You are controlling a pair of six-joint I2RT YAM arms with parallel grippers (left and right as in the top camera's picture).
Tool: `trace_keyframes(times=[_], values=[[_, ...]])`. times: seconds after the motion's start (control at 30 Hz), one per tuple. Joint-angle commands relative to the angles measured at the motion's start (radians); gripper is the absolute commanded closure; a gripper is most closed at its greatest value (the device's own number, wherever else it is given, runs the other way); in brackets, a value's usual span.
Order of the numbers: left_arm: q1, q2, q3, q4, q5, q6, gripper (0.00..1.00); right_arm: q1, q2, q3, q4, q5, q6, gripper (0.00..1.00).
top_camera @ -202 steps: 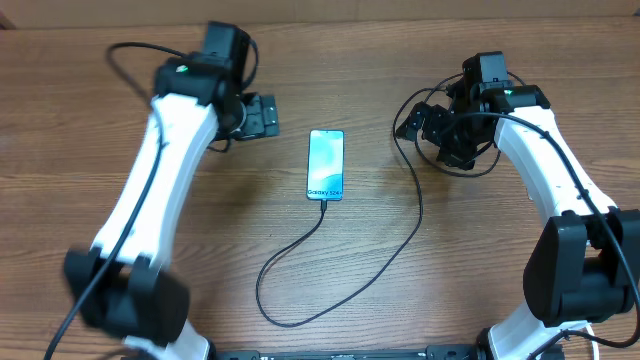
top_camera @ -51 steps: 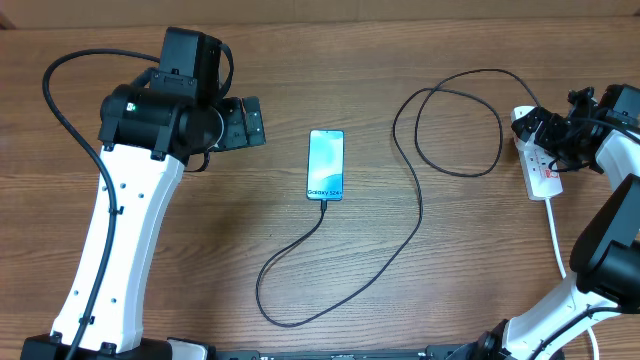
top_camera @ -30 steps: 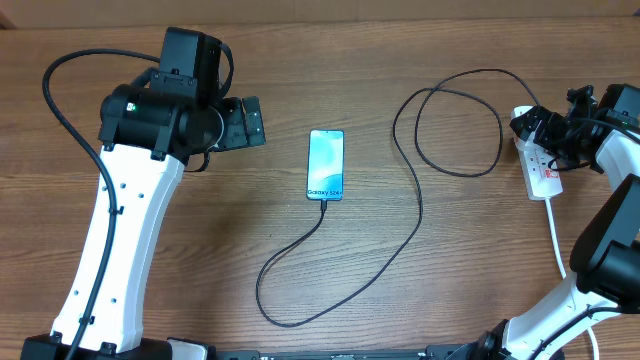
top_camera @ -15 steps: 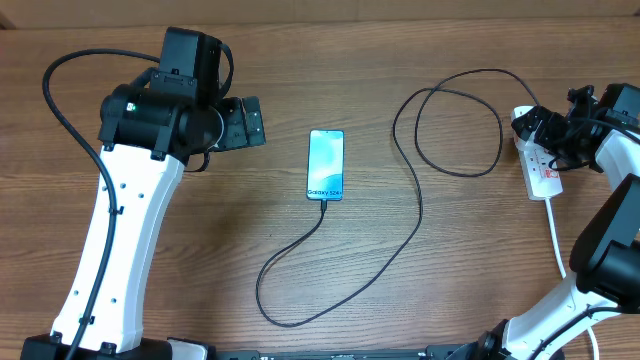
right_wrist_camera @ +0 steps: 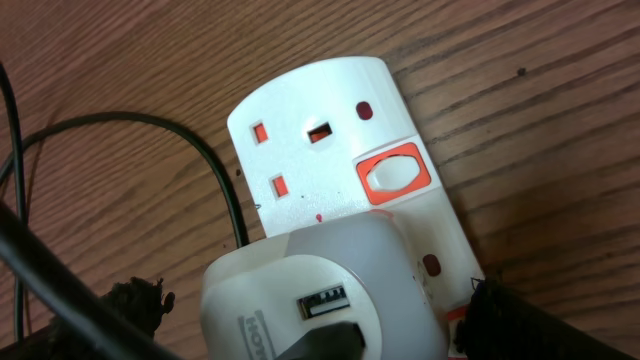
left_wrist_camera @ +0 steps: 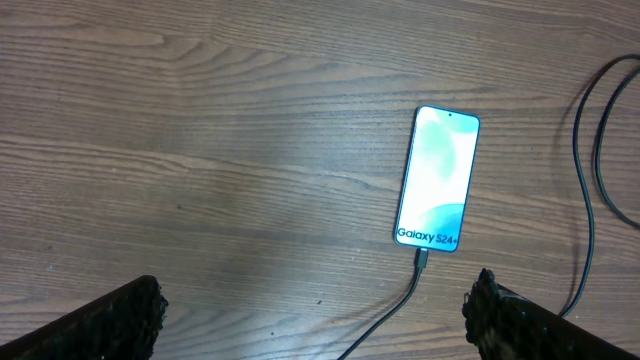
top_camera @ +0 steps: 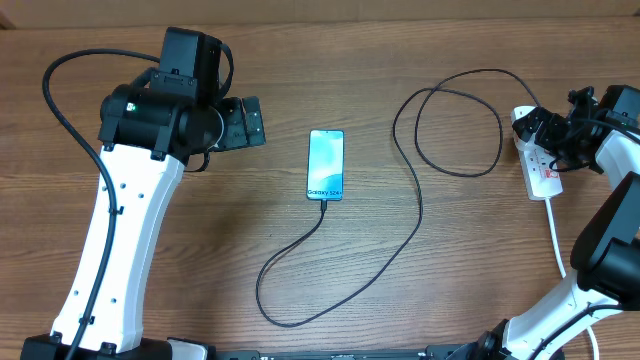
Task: Plug charger to phone and switch on socket
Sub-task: 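Press down the orange switch next to the plug with the right gripper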
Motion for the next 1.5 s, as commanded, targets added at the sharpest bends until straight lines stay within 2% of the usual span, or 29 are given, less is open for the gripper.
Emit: trace_keyframes(times=[0.0, 1.47], values=[[0.003, 0.005, 0.016, -0.002, -0.010, 0.019, 0.00, 0.005, 0.033, -0.004, -0.015, -0.045, 0.003, 0.02], [0.003, 0.005, 0.016, -0.002, -0.010, 0.019, 0.00, 0.005, 0.033, -0.005, -0.090, -0.145, 0.006, 0.04]])
